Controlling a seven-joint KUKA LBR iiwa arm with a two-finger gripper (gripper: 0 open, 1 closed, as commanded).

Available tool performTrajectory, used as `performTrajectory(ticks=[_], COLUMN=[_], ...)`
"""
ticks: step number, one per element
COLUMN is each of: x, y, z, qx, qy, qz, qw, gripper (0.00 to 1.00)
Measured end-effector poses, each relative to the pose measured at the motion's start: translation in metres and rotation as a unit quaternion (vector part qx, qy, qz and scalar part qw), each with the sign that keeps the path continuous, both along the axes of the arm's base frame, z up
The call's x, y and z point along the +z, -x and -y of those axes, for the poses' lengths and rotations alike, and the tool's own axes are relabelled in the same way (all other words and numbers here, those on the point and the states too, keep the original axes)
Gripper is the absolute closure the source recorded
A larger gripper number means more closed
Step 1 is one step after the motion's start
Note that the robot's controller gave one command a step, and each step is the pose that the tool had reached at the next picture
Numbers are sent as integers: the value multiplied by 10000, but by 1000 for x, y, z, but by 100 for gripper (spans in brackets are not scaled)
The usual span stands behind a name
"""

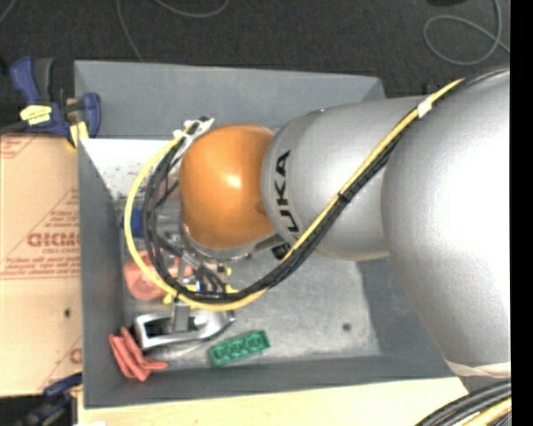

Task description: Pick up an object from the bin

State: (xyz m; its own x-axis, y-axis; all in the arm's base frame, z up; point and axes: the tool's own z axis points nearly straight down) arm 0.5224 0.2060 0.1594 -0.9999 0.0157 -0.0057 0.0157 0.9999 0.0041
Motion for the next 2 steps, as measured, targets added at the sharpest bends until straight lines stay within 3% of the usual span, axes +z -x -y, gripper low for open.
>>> performTrajectory(ticks=[1,2], x=[-51,-53], y=[-1,-37], z=[12,39], qx=[-324,3282], qy=[-19,0], qz=[30,169], qw=[9995,9445], gripper=[0,100])
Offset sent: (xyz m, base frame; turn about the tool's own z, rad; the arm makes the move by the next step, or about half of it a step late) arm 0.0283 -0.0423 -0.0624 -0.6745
